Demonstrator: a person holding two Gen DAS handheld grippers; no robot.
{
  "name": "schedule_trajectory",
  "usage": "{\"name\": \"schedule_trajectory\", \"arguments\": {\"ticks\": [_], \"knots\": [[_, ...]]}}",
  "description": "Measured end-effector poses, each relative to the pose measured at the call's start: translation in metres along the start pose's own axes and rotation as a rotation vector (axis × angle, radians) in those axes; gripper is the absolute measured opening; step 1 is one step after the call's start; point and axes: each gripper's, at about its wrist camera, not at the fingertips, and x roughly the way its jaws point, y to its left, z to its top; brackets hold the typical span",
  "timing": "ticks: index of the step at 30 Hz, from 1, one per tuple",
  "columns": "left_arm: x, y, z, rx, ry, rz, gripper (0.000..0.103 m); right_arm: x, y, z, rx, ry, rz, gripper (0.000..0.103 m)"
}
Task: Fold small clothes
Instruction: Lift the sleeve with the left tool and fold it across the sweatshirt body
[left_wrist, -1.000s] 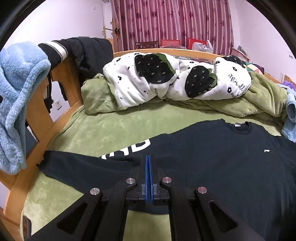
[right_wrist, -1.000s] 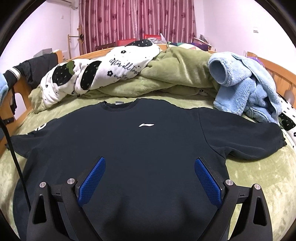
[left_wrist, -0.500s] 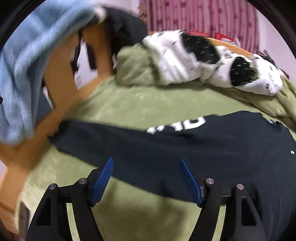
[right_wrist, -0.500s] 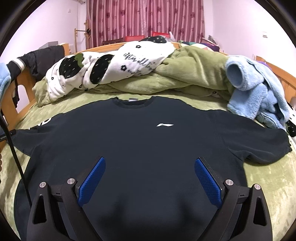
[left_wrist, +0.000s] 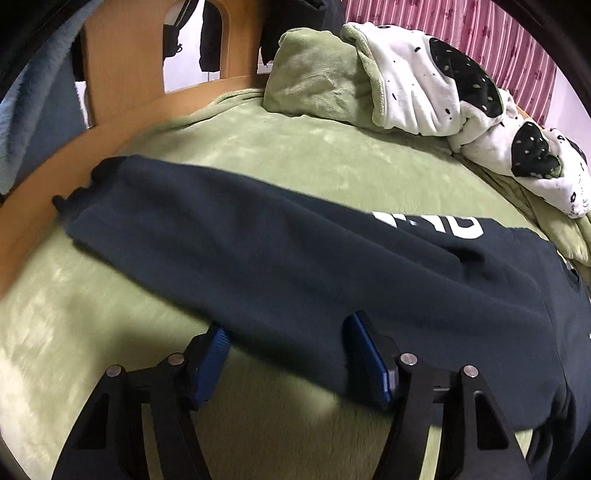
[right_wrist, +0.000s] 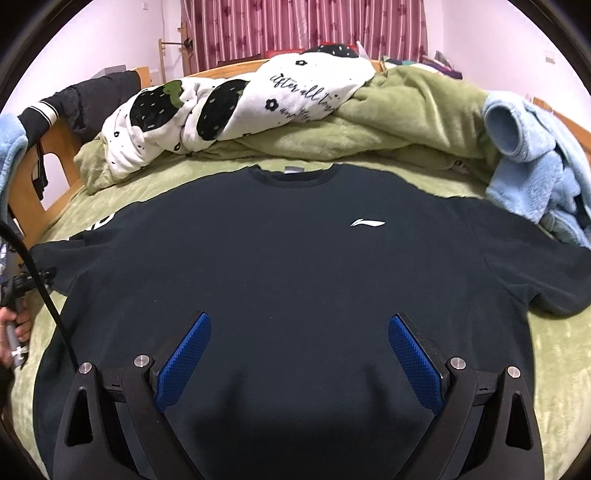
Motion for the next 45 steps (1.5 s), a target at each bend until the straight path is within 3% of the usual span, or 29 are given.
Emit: {"name": "schedule_trajectory", "arguments": {"ticks": [2, 5, 6, 9, 17, 23, 28, 30, 33, 35, 40, 43, 45], "knots": [[0.004, -0.003, 0.003, 0.005, -0.004, -0.006, 0.047, 0.003, 0.001, 0.000, 0.000, 0.006, 0.002, 0.096], [0.005, -0.010, 0.006, 0.020, -0.017, -0.018, 0.011, 0.005, 0.001, 0.000, -0.003, 0.017, 0.007, 0.096], [0.001, -0.015, 0.008, 0.034, -0.035, -0.001, 0.009, 0.005, 0.000, 0.000, -0.004, 0.019, 0.008, 0.096], [-0.021, -0.036, 0.023, 0.068, -0.093, 0.016, 0.008, 0.000, -0.002, 0.002, 0.001, 0.005, 0.018, 0.096], [-0.111, -0.112, 0.060, 0.127, -0.235, -0.108, 0.008, -0.030, -0.022, 0.011, 0.003, -0.058, 0.005, 0.096], [-0.160, -0.198, 0.050, 0.208, -0.281, -0.198, 0.008, -0.046, -0.046, 0.010, -0.049, -0.117, -0.087, 0.096], [-0.170, -0.279, 0.023, 0.267, -0.249, -0.294, 0.008, -0.041, -0.069, 0.000, -0.137, -0.082, -0.141, 0.091], [-0.169, -0.308, 0.006, 0.287, -0.228, -0.322, 0.008, -0.040, -0.079, -0.003, -0.132, -0.063, -0.153, 0.074], [-0.157, -0.346, -0.021, 0.311, -0.147, -0.364, 0.008, -0.040, -0.094, -0.005, -0.117, -0.041, -0.153, 0.062], [-0.147, -0.365, -0.038, 0.314, -0.101, -0.388, 0.008, -0.043, -0.103, -0.006, -0.097, -0.039, -0.150, 0.061], [-0.123, -0.388, -0.073, 0.316, 0.021, -0.397, 0.009, -0.053, -0.116, -0.002, -0.036, -0.066, -0.111, 0.061], [-0.122, -0.385, -0.085, 0.342, 0.048, -0.369, 0.010, -0.058, -0.116, 0.001, -0.023, -0.095, -0.102, 0.061], [-0.129, -0.376, -0.089, 0.356, 0.046, -0.359, 0.020, -0.061, -0.114, 0.003, -0.011, -0.106, -0.088, 0.061]]}}
